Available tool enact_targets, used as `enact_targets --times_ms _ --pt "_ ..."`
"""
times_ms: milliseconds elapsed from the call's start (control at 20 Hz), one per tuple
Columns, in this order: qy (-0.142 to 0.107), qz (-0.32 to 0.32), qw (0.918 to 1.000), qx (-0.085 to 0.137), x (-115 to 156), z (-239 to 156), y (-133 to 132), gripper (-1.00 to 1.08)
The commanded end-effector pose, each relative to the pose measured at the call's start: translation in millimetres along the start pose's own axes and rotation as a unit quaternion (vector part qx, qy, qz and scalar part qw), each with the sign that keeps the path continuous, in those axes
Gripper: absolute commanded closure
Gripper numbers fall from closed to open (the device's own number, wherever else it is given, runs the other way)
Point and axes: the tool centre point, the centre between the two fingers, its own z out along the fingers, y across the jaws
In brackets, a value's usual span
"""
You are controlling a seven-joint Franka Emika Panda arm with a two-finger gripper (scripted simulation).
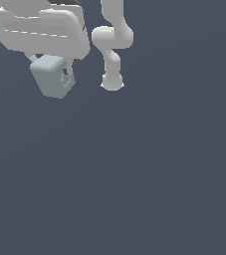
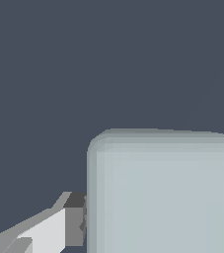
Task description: Pick up the object and move it to a goal position.
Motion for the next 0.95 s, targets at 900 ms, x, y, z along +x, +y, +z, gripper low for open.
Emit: enact_targets --times_ms 900 --pt "0.000 0.000 1.0000 0.000 16 -52 26 1.08"
